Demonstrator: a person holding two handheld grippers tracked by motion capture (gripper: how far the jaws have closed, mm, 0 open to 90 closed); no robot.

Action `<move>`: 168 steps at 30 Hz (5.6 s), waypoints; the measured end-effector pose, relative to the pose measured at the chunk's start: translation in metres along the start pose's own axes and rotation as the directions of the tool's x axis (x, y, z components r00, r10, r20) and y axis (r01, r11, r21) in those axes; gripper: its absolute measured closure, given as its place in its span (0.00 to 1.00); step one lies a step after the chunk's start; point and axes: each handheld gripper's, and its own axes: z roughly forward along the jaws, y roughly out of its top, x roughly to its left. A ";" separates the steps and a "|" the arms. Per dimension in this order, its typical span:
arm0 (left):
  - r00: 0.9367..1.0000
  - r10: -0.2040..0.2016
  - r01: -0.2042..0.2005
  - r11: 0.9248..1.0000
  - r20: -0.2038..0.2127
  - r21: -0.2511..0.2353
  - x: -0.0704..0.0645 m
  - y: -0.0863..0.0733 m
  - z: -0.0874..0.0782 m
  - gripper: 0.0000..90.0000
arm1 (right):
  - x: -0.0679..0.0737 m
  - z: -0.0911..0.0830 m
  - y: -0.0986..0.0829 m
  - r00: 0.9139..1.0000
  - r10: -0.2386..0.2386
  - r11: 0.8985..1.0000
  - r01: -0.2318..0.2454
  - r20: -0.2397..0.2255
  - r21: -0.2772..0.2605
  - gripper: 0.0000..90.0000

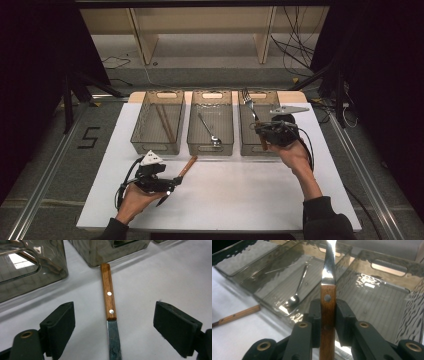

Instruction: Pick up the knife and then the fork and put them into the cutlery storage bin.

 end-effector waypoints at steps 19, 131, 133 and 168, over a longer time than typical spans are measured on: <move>1.000 -0.006 0.006 1.000 -0.003 0.007 0.001 0.000 0.001 0.19 | -0.032 0.034 0.027 0.990 0.127 0.989 -0.131 0.062 0.066 0.85; 0.988 0.144 -0.155 0.935 0.058 0.318 -0.012 0.029 0.038 0.85 | 0.083 -0.025 -0.071 0.977 -0.112 0.991 0.097 -0.182 -0.091 0.34; 0.986 0.144 -0.163 0.936 0.081 0.311 -0.015 0.031 0.036 0.85 | 0.084 -0.025 -0.071 0.976 -0.115 0.991 0.099 -0.185 -0.092 0.34; 0.902 0.240 -0.355 0.886 0.359 0.299 -0.076 0.037 0.019 0.85 | 0.180 -0.005 -0.107 0.646 -0.759 0.651 0.757 -0.084 -0.062 0.35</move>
